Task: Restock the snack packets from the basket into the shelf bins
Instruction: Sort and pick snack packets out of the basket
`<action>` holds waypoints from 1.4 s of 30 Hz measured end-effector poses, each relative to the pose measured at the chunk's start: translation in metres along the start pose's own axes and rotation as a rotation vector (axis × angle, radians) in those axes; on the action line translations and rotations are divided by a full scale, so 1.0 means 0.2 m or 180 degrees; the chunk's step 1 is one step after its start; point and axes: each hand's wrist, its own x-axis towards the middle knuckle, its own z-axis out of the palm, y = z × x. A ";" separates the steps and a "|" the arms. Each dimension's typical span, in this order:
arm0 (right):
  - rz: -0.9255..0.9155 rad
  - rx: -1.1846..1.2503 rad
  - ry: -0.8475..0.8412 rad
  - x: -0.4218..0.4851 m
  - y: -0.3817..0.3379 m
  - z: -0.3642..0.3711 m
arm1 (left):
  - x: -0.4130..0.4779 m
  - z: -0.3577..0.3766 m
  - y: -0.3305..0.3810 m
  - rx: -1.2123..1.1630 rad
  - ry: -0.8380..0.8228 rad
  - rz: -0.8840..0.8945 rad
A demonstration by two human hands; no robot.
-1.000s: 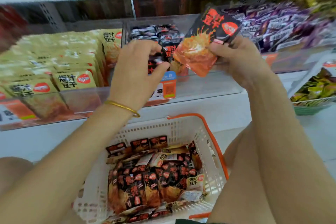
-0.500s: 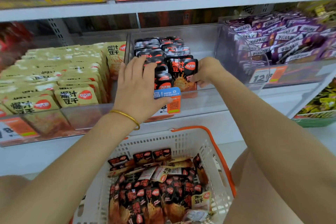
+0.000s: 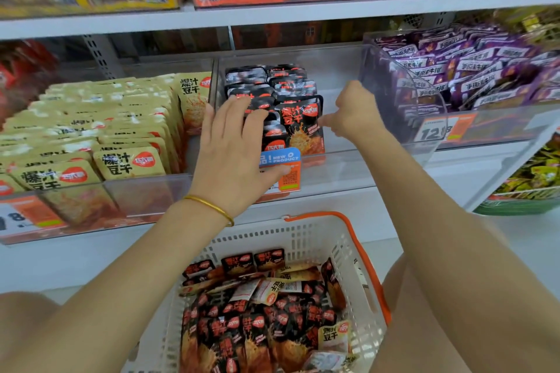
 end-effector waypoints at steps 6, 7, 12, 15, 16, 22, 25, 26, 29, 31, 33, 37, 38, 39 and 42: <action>-0.0597 0.1317 0.0134 -0.54 0.02 -0.13 | -0.26 -0.02 0.12 -0.0578 0.0450 0.0644; -0.0532 0.1413 -0.0194 -0.62 0.05 -0.09 | -0.33 0.01 0.13 -0.0604 0.0364 0.0727; 0.0055 0.0235 -0.1957 -0.69 0.32 0.40 | -0.63 0.30 0.01 -0.0593 -0.0831 0.0804; 0.0212 -0.0605 -0.2560 -0.65 0.47 0.75 | -0.70 0.45 -0.08 -0.0558 -0.1508 0.0593; 0.0238 -0.0788 -0.2655 -0.64 0.55 0.85 | -0.71 0.48 -0.11 -0.0589 -0.1686 0.0473; 0.0576 -0.1439 -0.3112 -0.67 0.97 1.19 | -0.74 0.57 -0.19 -0.0850 -0.2100 0.0050; 0.0650 -0.1676 -0.3378 -0.74 1.08 1.26 | -0.77 0.60 -0.20 -0.0979 -0.2046 0.0158; 0.0658 -0.1715 -0.3357 -0.76 1.12 1.29 | -0.78 0.61 -0.20 -0.1011 -0.2066 0.0156; 0.0333 -0.2208 -0.3372 -0.78 1.17 1.34 | -0.78 0.62 -0.20 -0.1032 -0.2106 0.0089; 0.0058 -0.2284 -0.3547 -0.75 1.12 1.33 | -0.78 0.63 -0.20 -0.1041 -0.2159 0.0023; -0.0332 -0.2215 -0.3677 -0.68 1.01 1.28 | -0.77 0.65 -0.20 -0.1106 -0.2229 -0.0078; -0.0737 -0.1442 -0.3650 -0.50 0.73 1.07 | -0.74 0.67 -0.17 -0.1244 -0.2648 -0.0422; -0.0814 -0.1175 -0.3593 -0.49 0.66 0.99 | -0.73 0.66 -0.16 -0.1332 -0.2773 -0.0556; -0.0867 -0.0920 -0.3516 -0.49 0.60 0.91 | -0.72 0.64 -0.14 -0.1453 -0.2876 -0.0685; -0.0790 -0.0298 -0.3295 -0.51 0.49 0.70 | -0.69 0.58 -0.09 -0.1781 -0.2789 -0.0878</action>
